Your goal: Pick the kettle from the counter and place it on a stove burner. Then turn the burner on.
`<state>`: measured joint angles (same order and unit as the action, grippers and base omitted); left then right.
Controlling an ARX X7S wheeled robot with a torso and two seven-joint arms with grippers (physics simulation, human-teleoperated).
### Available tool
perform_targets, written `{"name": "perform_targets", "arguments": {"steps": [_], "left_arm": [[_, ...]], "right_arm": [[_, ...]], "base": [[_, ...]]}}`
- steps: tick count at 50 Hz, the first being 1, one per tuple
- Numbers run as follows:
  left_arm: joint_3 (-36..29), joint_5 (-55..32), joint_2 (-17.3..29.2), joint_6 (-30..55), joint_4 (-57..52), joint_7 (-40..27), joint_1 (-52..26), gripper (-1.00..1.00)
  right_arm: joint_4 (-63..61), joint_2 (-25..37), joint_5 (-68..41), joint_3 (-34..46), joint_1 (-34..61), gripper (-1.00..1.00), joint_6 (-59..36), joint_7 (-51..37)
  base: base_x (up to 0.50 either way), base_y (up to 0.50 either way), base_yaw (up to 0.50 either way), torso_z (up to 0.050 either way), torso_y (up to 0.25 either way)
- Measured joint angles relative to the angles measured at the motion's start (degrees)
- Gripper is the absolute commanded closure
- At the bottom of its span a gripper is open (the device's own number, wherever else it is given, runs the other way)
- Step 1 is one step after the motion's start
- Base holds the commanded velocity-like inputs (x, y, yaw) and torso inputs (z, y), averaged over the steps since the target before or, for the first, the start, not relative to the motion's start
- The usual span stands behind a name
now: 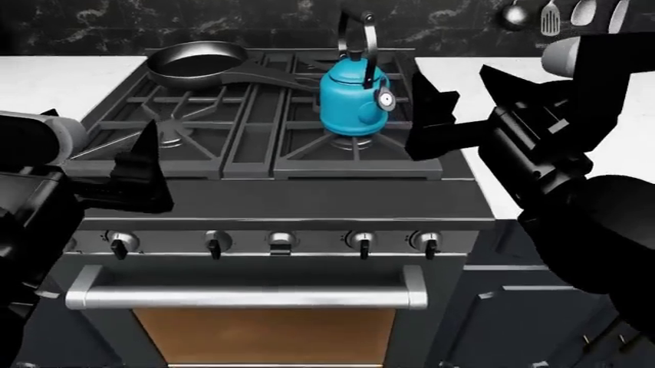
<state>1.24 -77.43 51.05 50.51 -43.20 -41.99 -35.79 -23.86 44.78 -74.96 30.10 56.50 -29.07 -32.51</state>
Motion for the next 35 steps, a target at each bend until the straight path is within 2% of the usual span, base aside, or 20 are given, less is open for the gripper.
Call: {"name": "perform_targets", "arguments": {"steps": [19, 35], "left_arm": [[2.6, 3.3, -1.1, -3.7, -2.2, 0.5, 5.4, -1.00], [9.5, 11.7, -4.6, -12.4, -5.2, 6.1, 20.3, -1.00]], "right_arm": [[-6.9, 2.8, 2.0, -2.6, -9.1, -1.00, 6.1, -2.4], [-15.3, 6.8, 5.3, -5.3, -20.2, -1.00, 12.5, -5.6]], "base": [[-0.01, 0.00, 0.00, 0.000, 0.000], [0.00, 0.00, 0.00, 0.000, 0.000]]}}
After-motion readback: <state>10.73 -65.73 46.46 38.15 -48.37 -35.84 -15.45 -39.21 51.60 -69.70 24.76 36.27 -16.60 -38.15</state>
